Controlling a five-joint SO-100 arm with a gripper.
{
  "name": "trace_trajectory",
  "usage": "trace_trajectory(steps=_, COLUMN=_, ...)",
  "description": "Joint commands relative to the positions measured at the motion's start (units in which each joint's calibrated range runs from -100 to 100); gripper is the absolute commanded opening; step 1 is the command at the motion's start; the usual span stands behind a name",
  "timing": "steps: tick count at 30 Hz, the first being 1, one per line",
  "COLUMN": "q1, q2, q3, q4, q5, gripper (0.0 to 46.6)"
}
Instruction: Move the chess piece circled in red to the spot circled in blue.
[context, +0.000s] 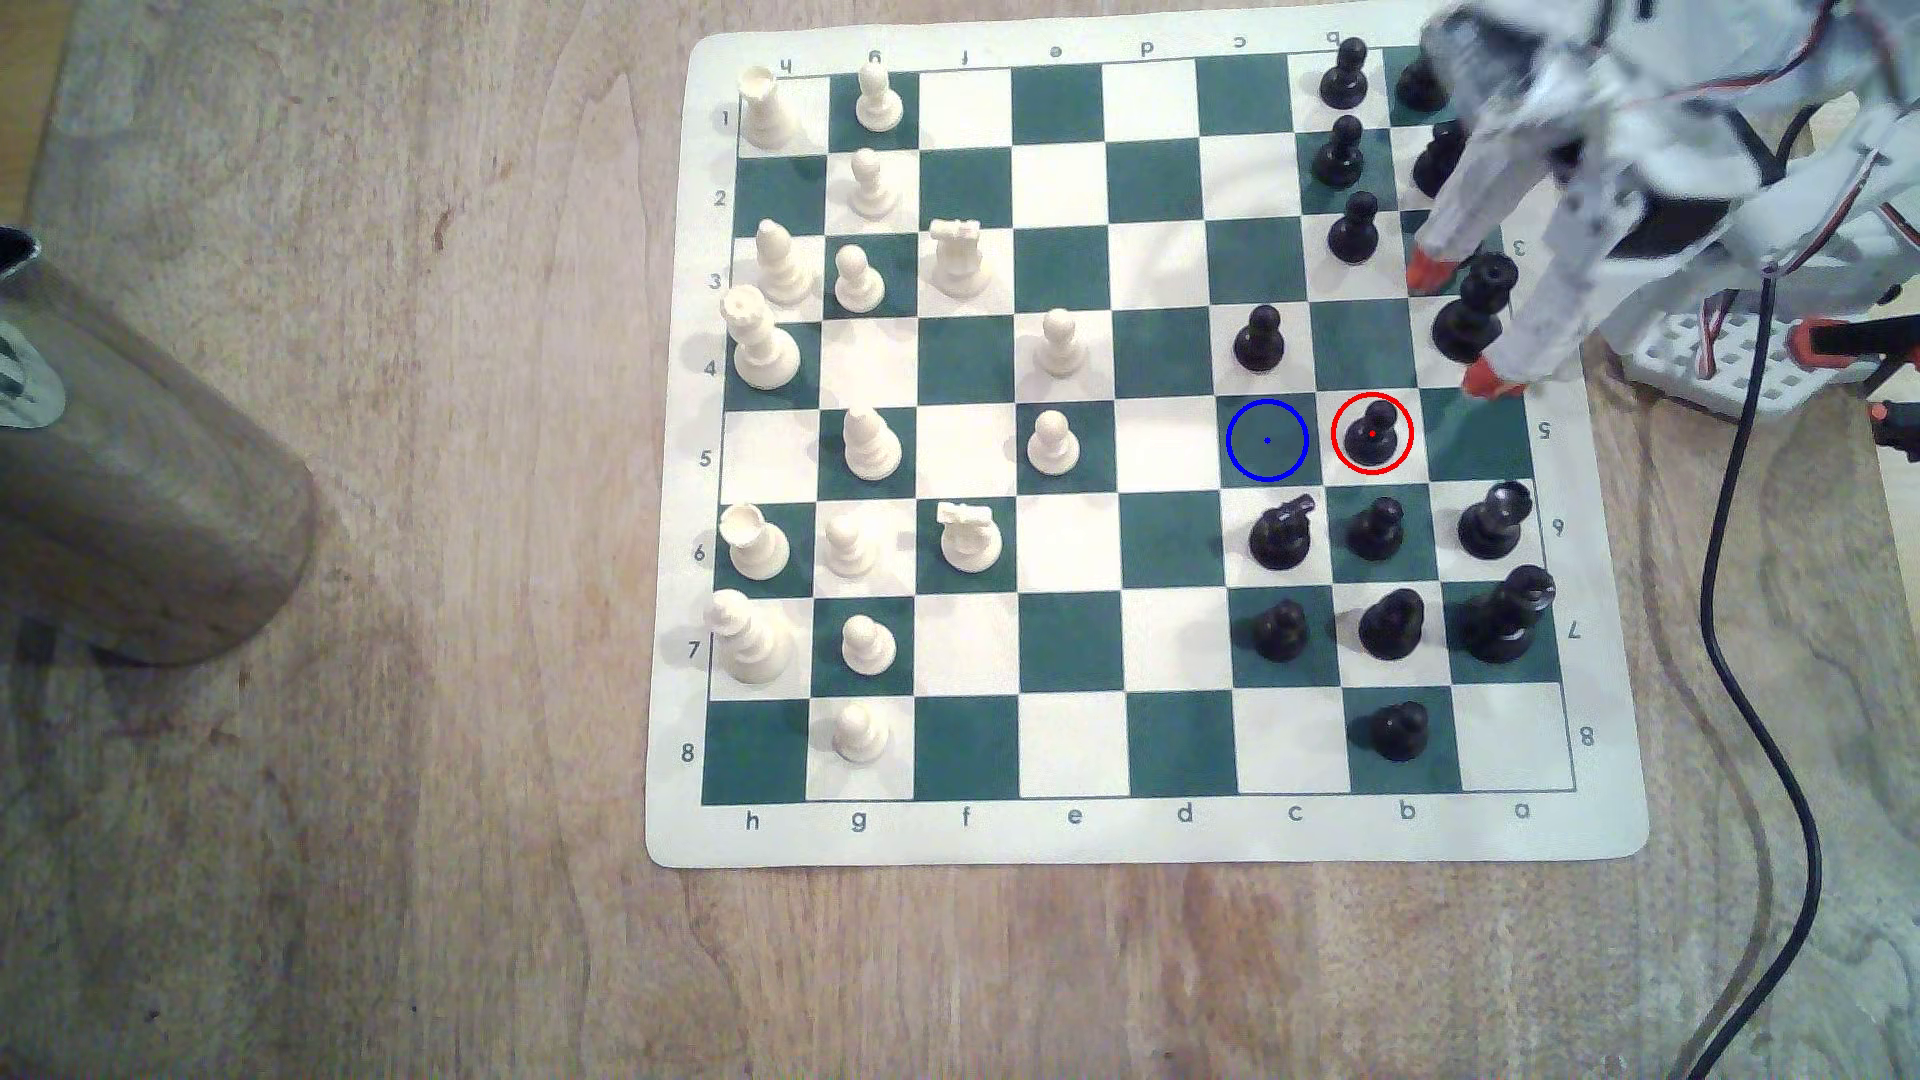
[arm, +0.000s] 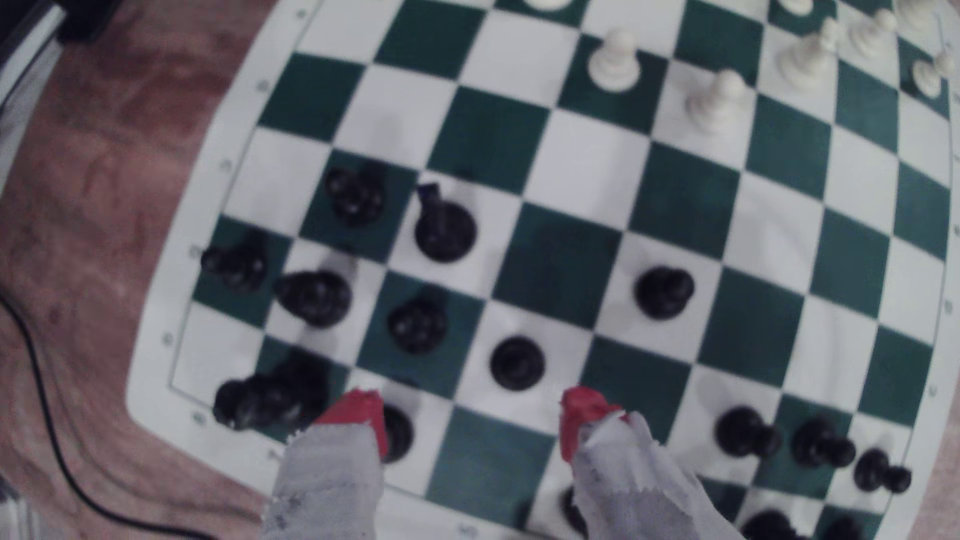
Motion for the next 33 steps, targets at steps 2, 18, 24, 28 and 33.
trace_trajectory(steps=2, q1=-1.51, q2=4.2, q3=1.31, q4=-2.56, q5=0.88, gripper=13.6)
trace_trajectory(steps=18, q1=-1.28, q2=11.75, q3=8.74, q4=-12.14, q5=0.59, gripper=17.3)
trace_trajectory(steps=24, q1=-0.34, q2=9.72, q3=12.82, q4=-13.12, q5=1.12, gripper=17.0)
trace_trajectory(steps=28, q1=0.21, q2=10.31, q3=14.0, q4=-15.17, q5=1.42, gripper=13.4)
trace_trajectory(steps=33, q1=0.36, q2=10.31, q3=15.09, q4=-16.89, q5=1.42, gripper=13.8)
